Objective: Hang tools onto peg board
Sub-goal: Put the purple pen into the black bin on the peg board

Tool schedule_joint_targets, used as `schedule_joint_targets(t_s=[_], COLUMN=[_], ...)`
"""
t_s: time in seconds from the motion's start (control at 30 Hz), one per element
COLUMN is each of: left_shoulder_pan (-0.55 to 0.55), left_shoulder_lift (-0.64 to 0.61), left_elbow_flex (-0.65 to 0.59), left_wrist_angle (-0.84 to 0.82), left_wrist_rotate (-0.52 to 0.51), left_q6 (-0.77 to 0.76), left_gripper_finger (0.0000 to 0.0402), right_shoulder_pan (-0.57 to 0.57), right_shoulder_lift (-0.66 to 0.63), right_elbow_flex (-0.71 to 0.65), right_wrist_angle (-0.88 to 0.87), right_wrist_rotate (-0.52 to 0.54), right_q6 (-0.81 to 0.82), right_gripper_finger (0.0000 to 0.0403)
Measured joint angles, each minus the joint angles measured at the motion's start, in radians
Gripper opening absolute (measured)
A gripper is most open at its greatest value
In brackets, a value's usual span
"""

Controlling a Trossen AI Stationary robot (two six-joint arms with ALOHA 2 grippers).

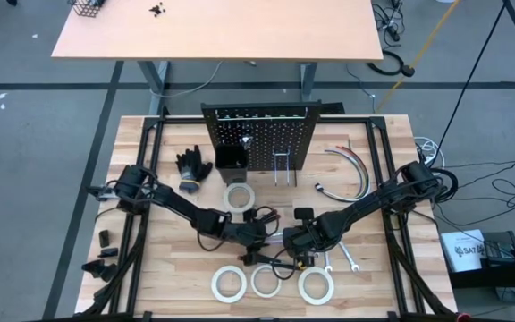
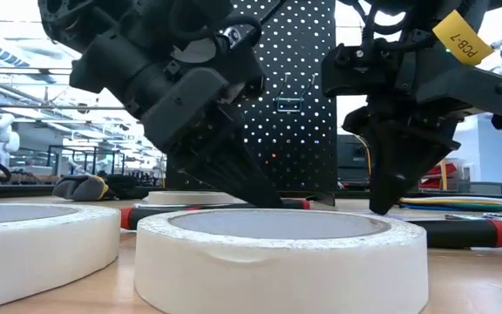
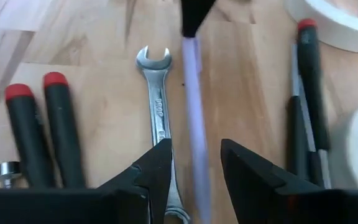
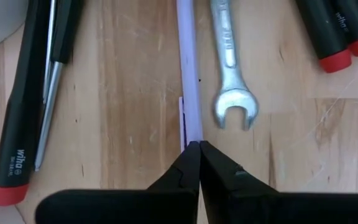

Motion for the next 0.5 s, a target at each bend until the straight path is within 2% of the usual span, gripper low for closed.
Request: schedule_joint_targets(t_s=[0.3,0.5], left_shoulder_pan=[-0.015,-0.025], left_shoulder_lift=[0.064,0.053], left_elbow_flex=[0.005,0.002], left_wrist_angle=[0.027,0.029], left_wrist_rotate=[-0.019,-0.063], left_q6=[0.003,0.029], left_gripper_finger=[0.014,0.014], right_shoulder_pan=[-0.001,0.0], right_shoulder_lift=[0.0,0.0], right_elbow_flex=[0.0,0.0], right_wrist_angle=[0.018,0.021], right_wrist_rotate=[0.016,0.016], right_q6=[-0.002,0.01], right_gripper_finger=[0.0,0.0])
